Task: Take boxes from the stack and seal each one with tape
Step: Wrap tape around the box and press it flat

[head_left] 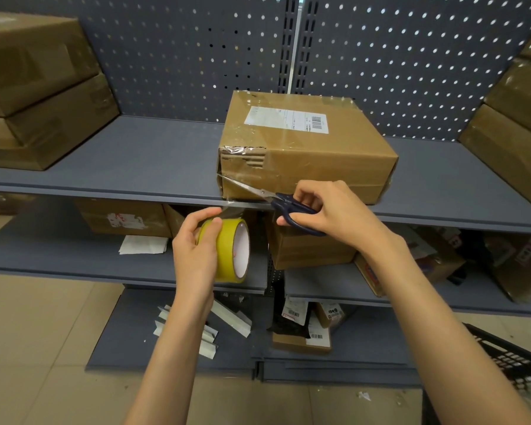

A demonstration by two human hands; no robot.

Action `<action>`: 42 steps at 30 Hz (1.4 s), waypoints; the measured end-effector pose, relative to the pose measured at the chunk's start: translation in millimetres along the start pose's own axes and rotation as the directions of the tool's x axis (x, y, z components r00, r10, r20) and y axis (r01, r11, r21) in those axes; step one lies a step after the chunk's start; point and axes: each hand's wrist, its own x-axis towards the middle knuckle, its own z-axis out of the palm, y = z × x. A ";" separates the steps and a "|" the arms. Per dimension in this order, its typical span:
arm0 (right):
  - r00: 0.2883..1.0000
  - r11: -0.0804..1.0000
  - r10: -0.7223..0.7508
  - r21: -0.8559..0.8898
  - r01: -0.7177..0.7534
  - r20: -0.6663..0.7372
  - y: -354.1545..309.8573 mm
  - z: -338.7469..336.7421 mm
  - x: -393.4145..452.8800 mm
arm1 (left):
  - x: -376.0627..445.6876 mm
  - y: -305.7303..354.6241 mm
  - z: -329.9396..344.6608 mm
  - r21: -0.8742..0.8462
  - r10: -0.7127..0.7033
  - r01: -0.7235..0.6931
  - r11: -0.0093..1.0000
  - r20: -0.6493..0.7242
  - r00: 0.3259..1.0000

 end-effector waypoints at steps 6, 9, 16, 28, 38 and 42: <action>1.000 0.999 -0.025 -0.032 0.025 -0.003 -0.2 0.5 -2.6 | 4.5 -3.5 -5.5 0.018 -0.014 0.014 1.000 -0.029 0.999; 0.999 0.998 -0.036 -0.054 0.035 -0.013 -0.6 0.1 -3.4 | 4.2 -4.3 -5.6 0.021 -0.019 0.019 1.000 -0.023 1.000; 0.999 0.993 -0.035 -0.115 0.034 -0.011 -3.1 -1.2 -4.5 | 0.7 -4.3 -5.6 0.005 -0.023 0.023 1.000 -0.010 1.000; 1.000 0.970 -0.024 -0.242 0.021 -0.010 -2.5 4.2 -6.5 | -1.7 -2.2 -8.8 -0.020 -0.023 0.022 1.000 -0.030 0.999; 0.997 0.982 -0.044 -0.187 0.033 -0.057 -5.6 -1.9 -12.4 | -9.8 12.3 0.0 -0.072 0.034 -0.034 0.997 -0.004 0.999; 0.995 0.983 0.010 -0.182 -0.028 -0.101 5.9 -16.5 -25.5 | -17.0 14.8 12.4 -0.072 0.032 -0.027 0.997 0.071 0.997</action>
